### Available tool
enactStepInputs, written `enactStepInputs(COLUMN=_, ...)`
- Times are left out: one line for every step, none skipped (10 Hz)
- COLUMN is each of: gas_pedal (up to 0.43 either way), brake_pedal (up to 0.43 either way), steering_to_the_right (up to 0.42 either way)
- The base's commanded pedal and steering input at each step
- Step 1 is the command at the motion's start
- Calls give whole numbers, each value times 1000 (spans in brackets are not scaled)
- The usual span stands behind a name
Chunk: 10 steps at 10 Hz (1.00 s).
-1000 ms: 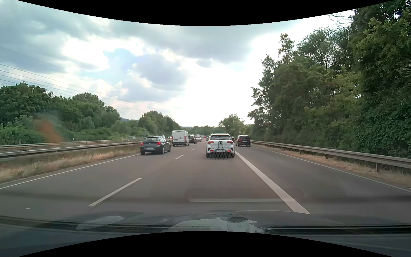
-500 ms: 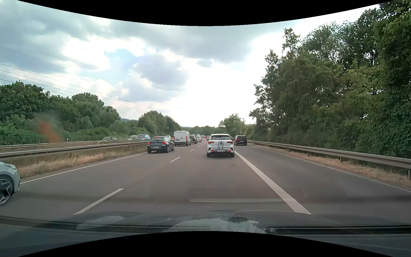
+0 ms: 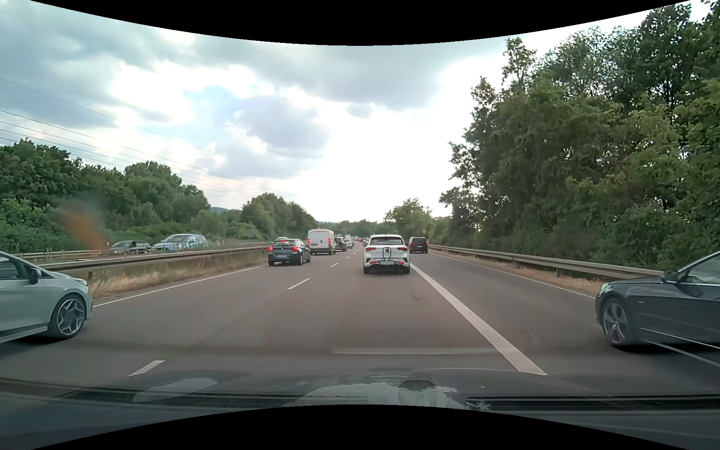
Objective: Follow the waypoints while adhering to traffic rules and regulations
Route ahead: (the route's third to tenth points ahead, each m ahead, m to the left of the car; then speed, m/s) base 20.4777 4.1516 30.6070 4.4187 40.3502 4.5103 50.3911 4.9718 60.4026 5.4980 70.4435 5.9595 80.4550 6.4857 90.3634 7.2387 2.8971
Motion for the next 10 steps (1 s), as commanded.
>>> enactStepInputs(gas_pedal=0, brake_pedal=24, steering_to_the_right=3)
enactStepInputs(gas_pedal=0, brake_pedal=30, steering_to_the_right=5)
enactStepInputs(gas_pedal=0, brake_pedal=30, steering_to_the_right=3)
enactStepInputs(gas_pedal=0, brake_pedal=30, steering_to_the_right=1)
enactStepInputs(gas_pedal=0, brake_pedal=37, steering_to_the_right=0)
enactStepInputs(gas_pedal=0, brake_pedal=43, steering_to_the_right=0)
enactStepInputs(gas_pedal=0, brake_pedal=43, steering_to_the_right=0)
enactStepInputs(gas_pedal=0, brake_pedal=43, steering_to_the_right=-1)
enactStepInputs(gas_pedal=0, brake_pedal=30, steering_to_the_right=0)
enactStepInputs(gas_pedal=0, brake_pedal=18, steering_to_the_right=-1)
